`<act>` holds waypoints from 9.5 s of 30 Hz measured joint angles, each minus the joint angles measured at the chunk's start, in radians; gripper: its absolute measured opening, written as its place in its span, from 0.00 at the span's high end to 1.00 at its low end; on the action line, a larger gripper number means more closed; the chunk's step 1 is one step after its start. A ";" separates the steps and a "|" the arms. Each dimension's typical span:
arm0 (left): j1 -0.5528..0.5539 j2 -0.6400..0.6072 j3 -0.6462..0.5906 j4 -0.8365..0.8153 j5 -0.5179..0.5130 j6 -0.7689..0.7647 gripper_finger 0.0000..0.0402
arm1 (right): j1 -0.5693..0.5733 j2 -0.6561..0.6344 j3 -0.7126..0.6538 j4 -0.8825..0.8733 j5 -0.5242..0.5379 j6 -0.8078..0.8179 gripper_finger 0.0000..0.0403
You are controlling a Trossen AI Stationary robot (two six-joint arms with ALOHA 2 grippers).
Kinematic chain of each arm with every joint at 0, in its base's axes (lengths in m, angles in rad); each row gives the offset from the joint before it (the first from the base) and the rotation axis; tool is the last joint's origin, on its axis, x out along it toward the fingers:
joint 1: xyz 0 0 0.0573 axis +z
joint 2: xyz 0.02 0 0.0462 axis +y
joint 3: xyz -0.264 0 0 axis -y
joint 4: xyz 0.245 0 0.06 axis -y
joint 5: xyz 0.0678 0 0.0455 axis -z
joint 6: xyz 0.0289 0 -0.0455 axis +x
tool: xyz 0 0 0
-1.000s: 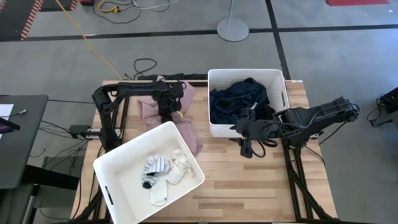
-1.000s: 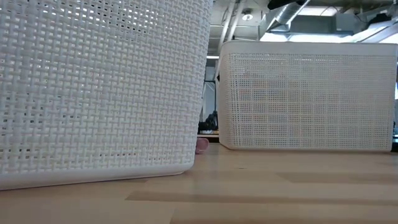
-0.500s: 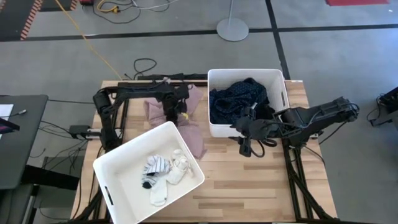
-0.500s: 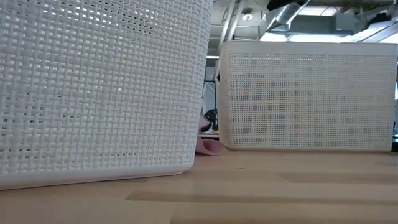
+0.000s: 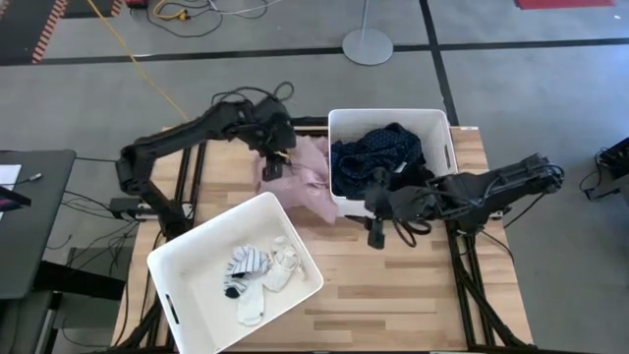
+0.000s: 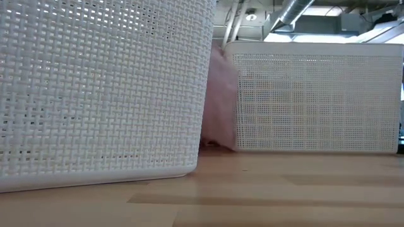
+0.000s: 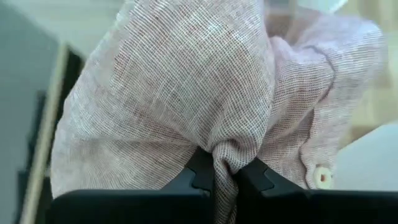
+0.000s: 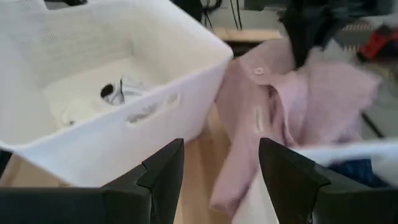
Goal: Sort clothes
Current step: Put the pink long sleeve polo into the top laundry bin
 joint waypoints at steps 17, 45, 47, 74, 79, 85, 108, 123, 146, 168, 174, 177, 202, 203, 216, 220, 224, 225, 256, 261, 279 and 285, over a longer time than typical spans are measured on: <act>-0.189 -0.124 0.147 0.023 0.000 -0.005 0.96 | -0.200 0.223 0.000 0.463 0.020 -0.225 0.36; -0.279 -0.127 0.148 0.170 0.046 0.092 0.96 | -0.256 0.373 0.000 0.930 -0.051 -0.409 0.98; -0.282 -0.130 0.157 0.210 0.028 0.083 0.96 | -0.251 0.342 0.000 0.931 -0.018 -0.452 0.99; -0.275 -0.123 0.217 0.437 -0.026 0.047 0.79 | -0.181 -0.230 0.053 0.298 0.589 -0.564 1.00; -0.270 -0.122 0.188 0.410 -0.028 -0.003 0.77 | -0.228 -0.239 0.052 -0.055 0.617 -0.275 1.00; -0.292 -0.123 0.176 0.334 -0.030 -0.051 0.72 | -0.311 -0.197 0.052 -0.430 0.587 0.081 0.99; -0.614 -0.124 0.177 -0.159 -0.200 -0.121 0.70 | -0.610 0.101 -0.092 -0.494 0.255 0.203 0.98; -0.663 -0.188 0.055 -0.494 -0.484 -0.450 0.51 | -0.670 0.109 -0.222 -0.352 0.134 0.135 0.98; -0.253 -0.465 -0.573 -0.190 -0.079 -0.338 0.42 | -0.670 0.110 -0.223 -0.330 0.127 0.109 0.98; -0.254 -0.415 -0.185 -0.306 -0.199 -0.191 1.00 | -0.671 0.110 -0.223 -0.360 0.010 0.105 0.75; -0.254 -0.409 0.061 -0.334 -0.323 -0.183 1.00 | -0.695 0.110 -0.223 -0.348 0.002 0.126 0.73; -0.245 -0.391 0.163 -0.345 -0.379 -0.197 1.00 | -0.708 0.111 -0.223 -0.344 -0.013 0.128 0.75; -0.218 -0.123 0.674 -0.311 -0.576 -0.091 1.00 | -0.830 0.101 -0.547 0.036 -0.200 0.128 0.83; -0.214 -0.118 0.675 -0.331 -0.573 -0.095 1.00 | -0.827 0.098 -0.548 0.047 -0.203 0.129 0.83; -0.204 -0.084 0.629 -0.523 -0.281 -0.099 1.00 | -0.823 -0.157 -0.557 0.108 -0.240 0.097 0.56; -0.204 -0.059 0.555 -0.518 -0.200 -0.138 1.00 | -0.809 -0.259 -0.557 0.113 -0.241 0.102 0.49; -0.210 -0.034 0.441 -0.512 -0.136 -0.168 1.00 | -0.782 -0.347 -0.555 0.116 -0.242 0.103 0.45; -0.213 -0.028 0.411 -0.509 -0.119 -0.167 1.00 | -0.776 -0.367 -0.555 0.112 -0.245 0.103 0.45; -0.340 0.041 -0.145 -0.238 0.080 -0.280 0.86 | -0.702 -0.528 -0.349 -0.340 -0.300 0.187 0.45; -0.340 0.041 -0.121 -0.224 0.078 -0.276 0.68 | -0.654 -0.532 -0.292 -0.419 -0.305 0.206 0.45; -0.340 0.029 0.316 -0.403 -0.105 -0.178 0.44 | -0.468 -0.598 -0.168 -0.252 -0.295 0.176 0.45; -0.339 -0.031 0.389 -0.308 -0.242 -0.135 0.44 | -0.496 -0.474 -0.267 -0.099 -0.264 0.098 0.45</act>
